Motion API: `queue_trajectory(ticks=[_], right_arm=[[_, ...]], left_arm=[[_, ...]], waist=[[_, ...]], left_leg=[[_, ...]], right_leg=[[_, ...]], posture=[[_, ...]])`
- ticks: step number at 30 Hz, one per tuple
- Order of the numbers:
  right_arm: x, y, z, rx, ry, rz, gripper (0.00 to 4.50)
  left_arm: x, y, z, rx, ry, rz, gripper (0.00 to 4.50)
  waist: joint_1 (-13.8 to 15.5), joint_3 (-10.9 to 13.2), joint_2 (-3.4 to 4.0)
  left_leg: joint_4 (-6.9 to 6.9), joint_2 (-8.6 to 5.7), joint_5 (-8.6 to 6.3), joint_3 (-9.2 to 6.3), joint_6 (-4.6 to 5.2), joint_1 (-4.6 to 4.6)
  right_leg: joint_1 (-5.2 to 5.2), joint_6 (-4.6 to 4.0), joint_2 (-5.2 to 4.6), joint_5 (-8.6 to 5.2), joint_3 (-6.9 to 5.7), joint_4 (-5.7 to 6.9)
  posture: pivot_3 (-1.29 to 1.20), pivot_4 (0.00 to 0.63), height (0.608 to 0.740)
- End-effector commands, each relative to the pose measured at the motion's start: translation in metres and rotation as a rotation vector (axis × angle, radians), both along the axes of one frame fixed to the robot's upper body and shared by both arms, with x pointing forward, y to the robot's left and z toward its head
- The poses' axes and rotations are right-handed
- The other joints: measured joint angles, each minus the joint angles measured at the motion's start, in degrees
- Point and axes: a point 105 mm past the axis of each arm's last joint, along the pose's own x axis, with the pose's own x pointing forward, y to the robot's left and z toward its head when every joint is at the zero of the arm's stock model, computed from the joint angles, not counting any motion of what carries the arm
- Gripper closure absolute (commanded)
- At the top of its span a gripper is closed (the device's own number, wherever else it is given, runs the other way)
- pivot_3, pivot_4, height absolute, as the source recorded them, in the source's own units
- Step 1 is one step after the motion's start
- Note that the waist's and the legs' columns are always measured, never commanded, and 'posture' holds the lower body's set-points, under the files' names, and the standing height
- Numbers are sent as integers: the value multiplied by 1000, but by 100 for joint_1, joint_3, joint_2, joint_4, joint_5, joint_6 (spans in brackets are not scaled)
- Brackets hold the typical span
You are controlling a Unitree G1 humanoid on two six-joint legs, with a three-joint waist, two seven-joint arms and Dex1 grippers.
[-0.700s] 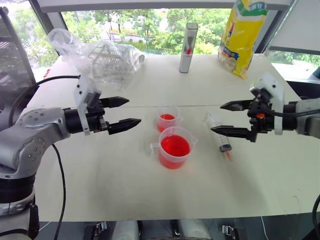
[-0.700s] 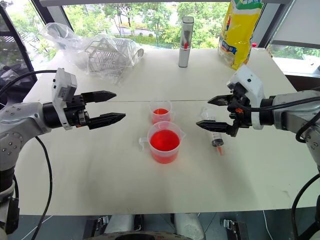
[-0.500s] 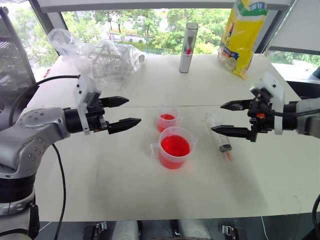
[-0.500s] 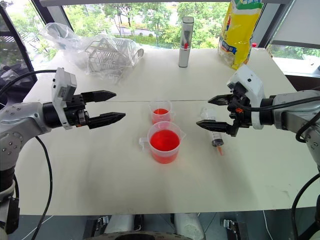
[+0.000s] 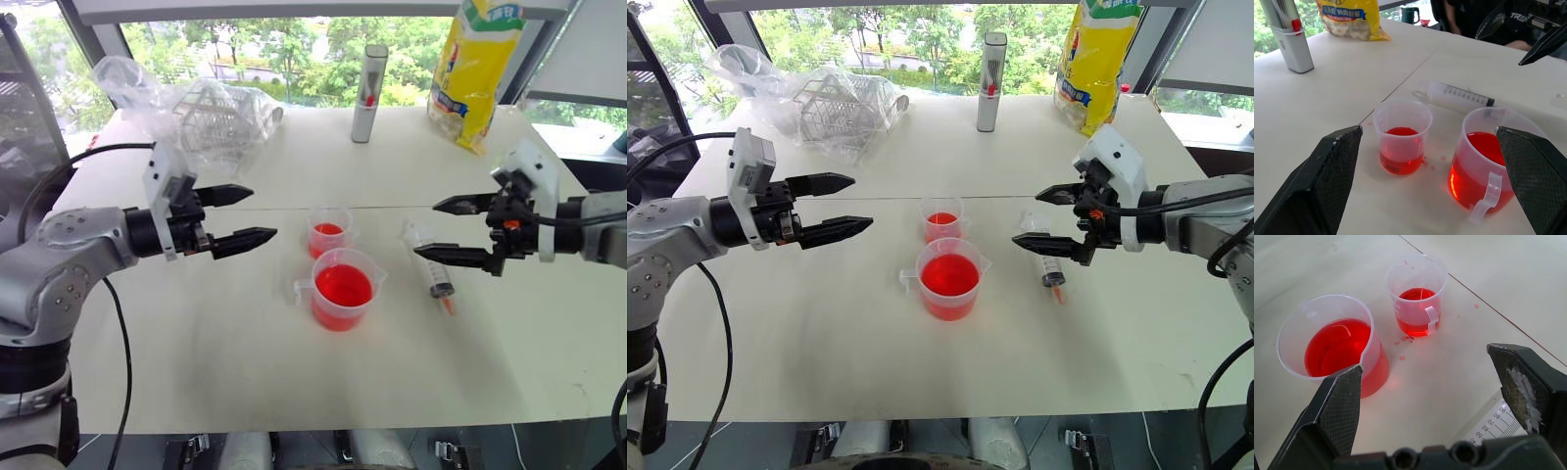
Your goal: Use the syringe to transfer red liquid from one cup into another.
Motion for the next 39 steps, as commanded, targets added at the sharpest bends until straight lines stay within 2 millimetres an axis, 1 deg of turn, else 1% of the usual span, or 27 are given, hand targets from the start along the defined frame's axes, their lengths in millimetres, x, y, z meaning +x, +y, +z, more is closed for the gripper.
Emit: queue_trajectory(ticks=[1,3,6,8,12,15,18,21,23,26,31,39], right_arm=[[2,-3,12,-16,-55,-13,62],[7,-7,11,-33,-50,-47,62],[25,-16,10,-61,-41,-149,62],[33,-19,8,-68,-11,-199,62],[51,-25,-1,-113,89,-293,62],[67,-27,-16,-140,205,-379,62],[76,-28,-27,-158,297,-439,62],[87,-32,-44,-200,429,-556,62],[93,-35,-53,-233,484,-621,62],[99,-38,-60,-262,521,-673,62],[101,-38,-75,-298,591,-703,62],[104,-30,-84,-295,641,-707,62]], left_arm=[[-1,0,9,-5,-52,-2,0],[0,-1,8,-3,-53,-5,0],[1,-3,8,-1,-64,-8,0],[2,-5,7,-6,-63,-13,0],[3,-9,3,-8,-62,-23,0],[5,-11,2,-10,-66,-31,0],[6,-13,2,-14,-70,-33,0],[5,-15,-1,-18,-70,-33,0],[4,-16,-3,-19,-70,-26,0],[3,-16,-4,-24,-72,-17,0],[2,-14,-5,-27,-78,7,0],[1,-15,-5,-27,-85,22,0]], waist=[[0,0,0],[-2,0,0],[-9,0,1],[-12,0,1],[-8,-1,1],[-15,-1,1],[-6,-1,2],[-11,-1,2],[-9,-1,2],[-8,-1,2],[-4,-1,3],[-19,-2,4]], left_leg=[[0,0,0,0,0,0],[1,0,0,0,0,0],[4,0,0,2,0,1],[4,-1,0,4,0,3],[3,-2,0,5,0,4],[3,-3,0,8,0,2],[3,-4,0,8,0,0],[4,-5,0,9,0,-4],[4,-6,0,10,0,-5],[3,-6,0,10,1,-7],[4,-7,0,8,1,-10],[5,-8,0,8,1,-6]], right_leg=[[0,0,0,0,0,0],[0,0,0,0,0,0],[0,0,-1,0,1,2],[0,-1,0,0,2,4],[-2,-2,-1,0,4,4],[-5,-3,0,0,6,5],[-9,-3,1,0,6,6],[-13,-3,2,1,6,9],[-15,-3,2,1,6,11],[-19,-3,2,1,5,12],[-19,-3,1,2,2,14],[-21,-2,3,2,2,26]], posture=[[0,150,740],[0,150,740],[0,150,740],[0,150,740],[0,150,740],[0,150,740],[0,150,740],[0,150,740],[0,150,740],[0,150,740],[0,150,740],[0,150,740]])
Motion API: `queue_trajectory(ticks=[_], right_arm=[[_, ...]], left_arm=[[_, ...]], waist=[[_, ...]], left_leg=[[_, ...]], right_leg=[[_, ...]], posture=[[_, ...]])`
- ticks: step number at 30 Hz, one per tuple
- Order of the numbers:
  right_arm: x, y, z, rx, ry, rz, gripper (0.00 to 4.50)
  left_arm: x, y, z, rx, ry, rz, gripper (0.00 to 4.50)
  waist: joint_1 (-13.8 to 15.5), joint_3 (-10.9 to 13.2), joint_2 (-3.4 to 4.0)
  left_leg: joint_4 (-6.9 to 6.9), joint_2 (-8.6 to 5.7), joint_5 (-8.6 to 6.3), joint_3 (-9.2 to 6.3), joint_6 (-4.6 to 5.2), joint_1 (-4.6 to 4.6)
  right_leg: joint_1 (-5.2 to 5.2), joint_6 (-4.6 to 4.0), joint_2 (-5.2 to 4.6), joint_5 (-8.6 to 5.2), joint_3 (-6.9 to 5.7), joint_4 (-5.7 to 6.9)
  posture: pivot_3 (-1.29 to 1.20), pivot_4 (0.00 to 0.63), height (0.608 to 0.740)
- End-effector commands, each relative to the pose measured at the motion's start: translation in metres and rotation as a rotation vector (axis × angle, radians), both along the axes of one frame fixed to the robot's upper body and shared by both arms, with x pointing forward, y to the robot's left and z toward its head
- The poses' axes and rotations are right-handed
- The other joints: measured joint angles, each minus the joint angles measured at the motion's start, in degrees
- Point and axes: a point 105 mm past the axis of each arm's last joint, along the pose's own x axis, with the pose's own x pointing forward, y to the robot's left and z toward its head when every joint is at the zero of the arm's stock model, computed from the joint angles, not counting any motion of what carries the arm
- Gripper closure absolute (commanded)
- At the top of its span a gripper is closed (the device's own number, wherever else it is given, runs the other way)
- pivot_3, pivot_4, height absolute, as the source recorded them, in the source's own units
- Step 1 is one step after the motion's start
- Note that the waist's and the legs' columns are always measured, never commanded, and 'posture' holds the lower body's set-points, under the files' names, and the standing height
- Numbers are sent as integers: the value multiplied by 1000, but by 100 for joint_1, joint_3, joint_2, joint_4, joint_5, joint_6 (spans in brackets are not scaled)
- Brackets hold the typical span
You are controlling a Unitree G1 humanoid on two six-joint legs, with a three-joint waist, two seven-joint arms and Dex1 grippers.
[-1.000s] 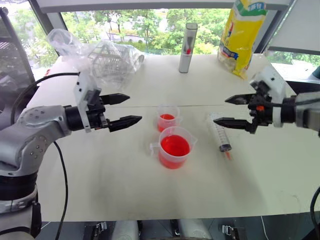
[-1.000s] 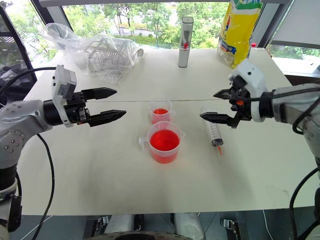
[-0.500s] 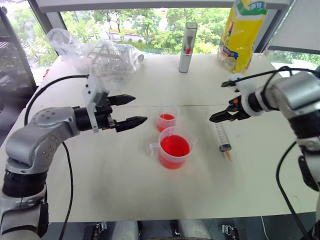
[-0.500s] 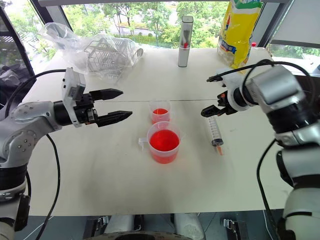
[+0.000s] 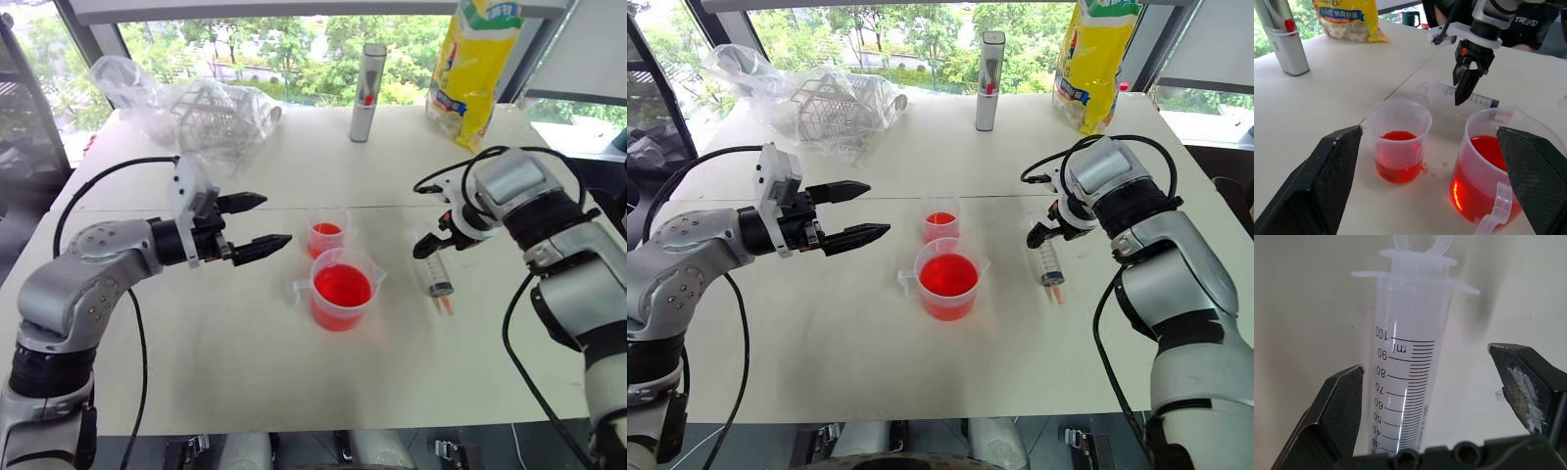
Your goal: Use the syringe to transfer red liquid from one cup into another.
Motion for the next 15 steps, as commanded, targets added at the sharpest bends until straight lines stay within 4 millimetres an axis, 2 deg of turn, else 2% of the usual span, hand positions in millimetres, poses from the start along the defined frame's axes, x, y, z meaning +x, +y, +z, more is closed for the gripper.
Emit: queue_trajectory(ticks=[1,13,15], right_arm=[[8,6,15,2,-46,4,62],[13,14,7,27,-16,-27,62],[12,15,5,25,-7,-29,566]], left_arm=[[-4,1,11,-9,-59,6,0],[-4,1,9,0,-66,19,0],[-4,1,9,2,-67,21,0]], waist=[[1,0,0],[4,0,1],[-2,0,1]], left_leg=[[0,0,0,0,0,0],[1,-1,0,1,0,0],[1,-1,0,0,0,0]], right_leg=[[0,0,0,0,0,1],[0,0,-1,0,0,3],[0,0,-1,0,-1,3]], posture=[[0,150,740],[0,150,740],[0,150,740]])
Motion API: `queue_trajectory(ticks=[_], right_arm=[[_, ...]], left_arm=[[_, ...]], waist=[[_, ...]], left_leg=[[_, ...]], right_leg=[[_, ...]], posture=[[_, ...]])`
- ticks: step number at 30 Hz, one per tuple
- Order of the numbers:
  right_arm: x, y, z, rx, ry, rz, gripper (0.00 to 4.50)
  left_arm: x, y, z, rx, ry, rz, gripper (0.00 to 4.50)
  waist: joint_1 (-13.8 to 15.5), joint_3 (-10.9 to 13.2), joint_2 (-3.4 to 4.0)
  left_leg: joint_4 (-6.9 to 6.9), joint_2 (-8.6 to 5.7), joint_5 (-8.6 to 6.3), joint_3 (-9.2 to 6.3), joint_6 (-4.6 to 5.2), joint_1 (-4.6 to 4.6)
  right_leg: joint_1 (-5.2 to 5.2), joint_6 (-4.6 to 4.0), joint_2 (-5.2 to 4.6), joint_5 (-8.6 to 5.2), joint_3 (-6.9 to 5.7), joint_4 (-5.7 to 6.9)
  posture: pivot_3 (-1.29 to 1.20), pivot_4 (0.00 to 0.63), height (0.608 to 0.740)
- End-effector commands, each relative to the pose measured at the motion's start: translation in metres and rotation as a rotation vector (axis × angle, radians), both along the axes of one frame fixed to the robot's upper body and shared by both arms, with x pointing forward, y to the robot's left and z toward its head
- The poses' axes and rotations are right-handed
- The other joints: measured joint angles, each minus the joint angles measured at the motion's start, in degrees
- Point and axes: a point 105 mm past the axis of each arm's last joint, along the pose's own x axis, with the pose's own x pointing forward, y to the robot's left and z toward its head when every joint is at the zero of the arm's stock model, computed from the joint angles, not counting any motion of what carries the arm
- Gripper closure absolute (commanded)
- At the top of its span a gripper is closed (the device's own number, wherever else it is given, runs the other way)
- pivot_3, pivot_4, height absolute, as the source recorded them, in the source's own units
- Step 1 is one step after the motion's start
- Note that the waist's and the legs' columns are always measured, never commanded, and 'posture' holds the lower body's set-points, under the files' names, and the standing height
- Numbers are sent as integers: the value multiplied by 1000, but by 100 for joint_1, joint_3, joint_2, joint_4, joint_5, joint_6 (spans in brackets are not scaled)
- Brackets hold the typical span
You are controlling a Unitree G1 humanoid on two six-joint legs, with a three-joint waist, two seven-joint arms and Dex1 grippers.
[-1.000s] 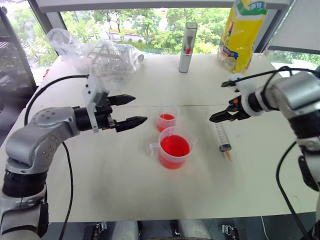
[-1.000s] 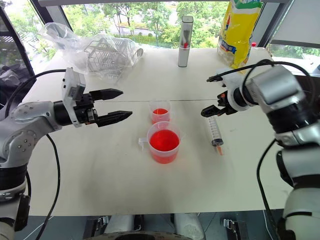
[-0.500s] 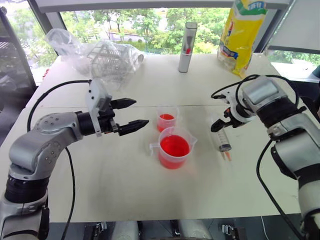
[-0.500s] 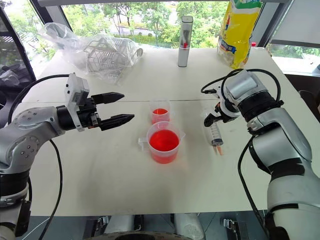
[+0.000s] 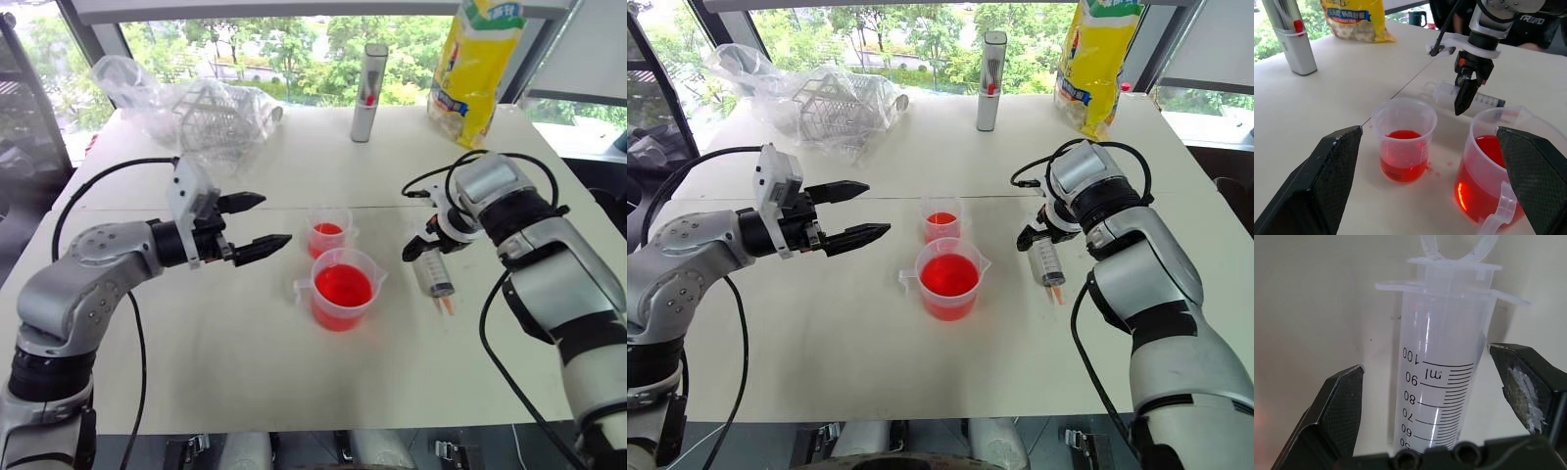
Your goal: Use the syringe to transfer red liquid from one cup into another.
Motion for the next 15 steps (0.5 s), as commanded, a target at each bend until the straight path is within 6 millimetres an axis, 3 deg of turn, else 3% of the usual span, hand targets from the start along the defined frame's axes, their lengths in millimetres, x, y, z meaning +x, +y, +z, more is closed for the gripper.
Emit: queue_trajectory(ticks=[1,5,6,11,15], right_arm=[[5,2,13,3,-33,1,882],[4,5,11,10,-25,5,2960],[4,5,11,12,-25,6,3154],[4,7,15,31,-36,3,3174],[13,10,52,127,-206,37,3174]], left_arm=[[-3,1,11,-2,-63,4,0],[-3,1,11,-1,-65,5,0],[-2,1,12,-1,-65,4,0],[-1,1,14,-1,-68,-2,0],[1,1,18,-2,-82,-7,0]], waist=[[-4,0,0],[-5,-1,-1],[-4,-1,-1],[-4,-1,0],[4,1,2]], left_leg=[[0,0,0,0,0,0],[0,0,0,0,0,0],[0,0,0,0,0,1],[0,0,0,0,0,1],[-1,0,0,0,0,-1]], right_leg=[[0,0,1,0,0,0],[0,0,1,0,0,1],[0,0,1,0,0,1],[0,0,1,0,0,1],[-2,0,1,0,-1,2]], posture=[[0,150,740],[0,150,740],[0,150,740],[0,150,740],[0,150,740]])
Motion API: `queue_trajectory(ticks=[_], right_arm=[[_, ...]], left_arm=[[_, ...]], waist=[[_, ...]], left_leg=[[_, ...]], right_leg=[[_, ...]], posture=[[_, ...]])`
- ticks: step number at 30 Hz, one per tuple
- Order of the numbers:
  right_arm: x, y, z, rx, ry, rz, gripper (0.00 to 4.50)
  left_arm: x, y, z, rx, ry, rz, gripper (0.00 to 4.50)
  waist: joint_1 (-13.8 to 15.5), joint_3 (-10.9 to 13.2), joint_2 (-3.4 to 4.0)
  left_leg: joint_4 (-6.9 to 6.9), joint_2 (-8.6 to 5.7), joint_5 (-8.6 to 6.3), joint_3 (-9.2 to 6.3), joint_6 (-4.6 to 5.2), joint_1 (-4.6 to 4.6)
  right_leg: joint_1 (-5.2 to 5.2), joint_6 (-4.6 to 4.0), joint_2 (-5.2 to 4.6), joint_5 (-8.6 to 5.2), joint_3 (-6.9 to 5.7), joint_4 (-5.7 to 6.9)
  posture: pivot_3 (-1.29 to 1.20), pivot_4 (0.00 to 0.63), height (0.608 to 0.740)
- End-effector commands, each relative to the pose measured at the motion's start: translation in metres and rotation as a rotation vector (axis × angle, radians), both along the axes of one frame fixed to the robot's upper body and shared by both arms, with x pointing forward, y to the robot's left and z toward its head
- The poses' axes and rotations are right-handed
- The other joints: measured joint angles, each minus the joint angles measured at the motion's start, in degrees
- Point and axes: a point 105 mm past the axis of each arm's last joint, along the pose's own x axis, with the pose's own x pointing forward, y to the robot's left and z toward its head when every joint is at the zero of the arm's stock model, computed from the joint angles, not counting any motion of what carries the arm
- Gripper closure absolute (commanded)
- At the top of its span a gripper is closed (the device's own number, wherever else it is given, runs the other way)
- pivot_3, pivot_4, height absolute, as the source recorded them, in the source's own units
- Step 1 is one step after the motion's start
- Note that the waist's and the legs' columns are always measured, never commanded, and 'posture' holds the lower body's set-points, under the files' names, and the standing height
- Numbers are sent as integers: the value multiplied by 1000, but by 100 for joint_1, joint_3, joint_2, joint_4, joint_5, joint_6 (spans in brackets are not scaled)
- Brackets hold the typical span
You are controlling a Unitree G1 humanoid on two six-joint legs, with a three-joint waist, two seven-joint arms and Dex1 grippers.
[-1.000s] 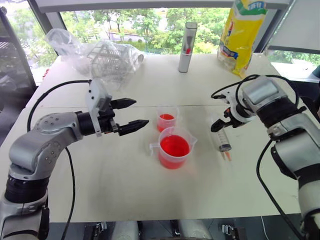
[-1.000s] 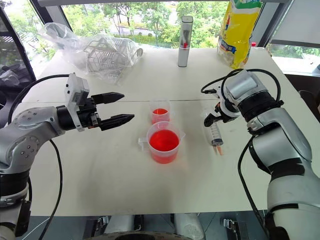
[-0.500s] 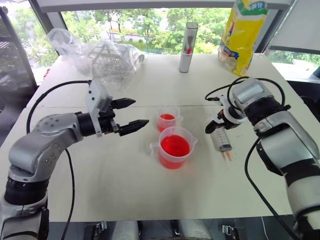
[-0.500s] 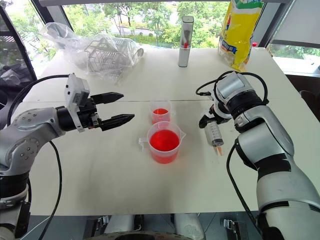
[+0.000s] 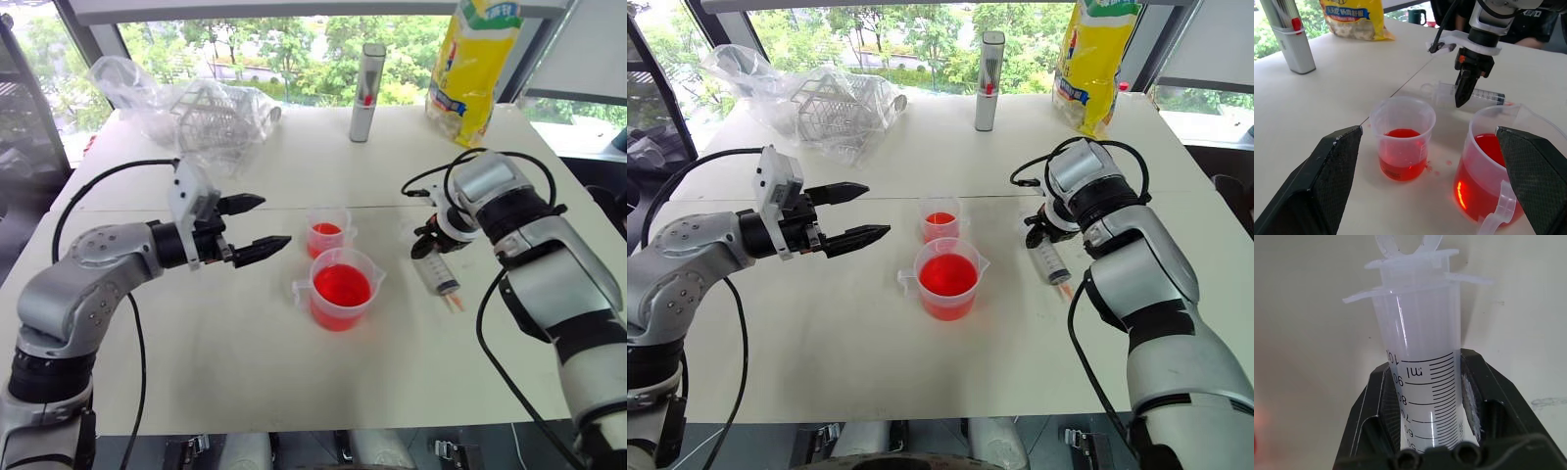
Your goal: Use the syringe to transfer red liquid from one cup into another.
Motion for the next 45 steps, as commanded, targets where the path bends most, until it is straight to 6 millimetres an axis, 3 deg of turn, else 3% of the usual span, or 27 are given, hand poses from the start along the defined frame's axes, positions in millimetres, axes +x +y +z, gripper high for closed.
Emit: queue_trajectory(ticks=[1,3,5,8,12,14,17,21,25,30,34,45], right_arm=[[17,7,61,116,-288,66,3174],[26,14,110,176,-632,169,3174],[16,19,147,231,-876,247,3174],[-6,32,181,280,-1164,364,3174],[-43,54,199,384,-1362,531,3174],[-74,73,192,468,-1376,725,3174],[-101,86,180,635,-1314,813,3174],[-120,92,174,777,-1267,847,3174],[-133,102,148,870,-1171,864,3174],[-138,112,118,898,-1086,878,3174],[-128,119,92,877,-1057,860,3174],[-119,124,61,816,-1056,872,3174]], left_arm=[[1,2,18,-12,-74,-5,0],[3,2,24,-29,-86,-12,0],[6,1,29,-44,-95,-24,0],[10,-2,36,-56,-109,-56,0],[16,-7,50,-78,-124,-108,0],[19,-11,60,-98,-135,-146,0],[21,-17,72,-104,-155,-199,0],[22,-21,79,-97,-170,-242,0],[20,-29,88,-88,-181,-315,0],[15,-38,91,-76,-175,-382,0],[8,-44,89,-65,-159,-429,0],[-10,-50,81,-34,-106,-509,0]], waist=[[6,0,0],[19,0,0],[26,0,0],[21,-1,-2],[5,-1,-2],[9,-1,-2],[5,-1,-2],[9,-1,-2],[14,-4,-8],[-1,-3,-4],[3,-3,-5],[11,-3,-5]], left_leg=[[-1,0,0,0,0,-1],[-2,-1,0,-1,0,-1],[-3,-1,0,-8,0,-5],[-5,0,0,-9,-1,-3],[0,0,1,-6,-2,4],[0,0,1,-4,-2,8],[0,1,1,-8,-1,6],[6,1,1,-8,-1,10],[6,1,1,-10,-1,12],[6,0,1,-9,-1,12],[6,1,1,-12,-1,16],[9,0,1,-11,-1,14]], right_leg=[[0,0,0,0,0,0],[0,0,-1,0,-2,-2],[4,1,1,0,-10,-7],[7,3,2,0,-13,-7],[11,3,1,0,-14,1],[12,3,2,0,-13,3],[16,3,5,0,-16,1],[19,3,3,0,-15,8],[24,2,3,-1,-14,6],[23,3,4,-1,-12,5],[23,3,9,-1,-12,8],[24,3,9,-1,-12,7]], posture=[[0,150,740],[0,150,740],[0,150,740],[0,150,740],[0,150,740],[0,150,740],[0,150,740],[0,150,740],[0,150,740],[0,150,740],[0,150,740],[0,150,740]])
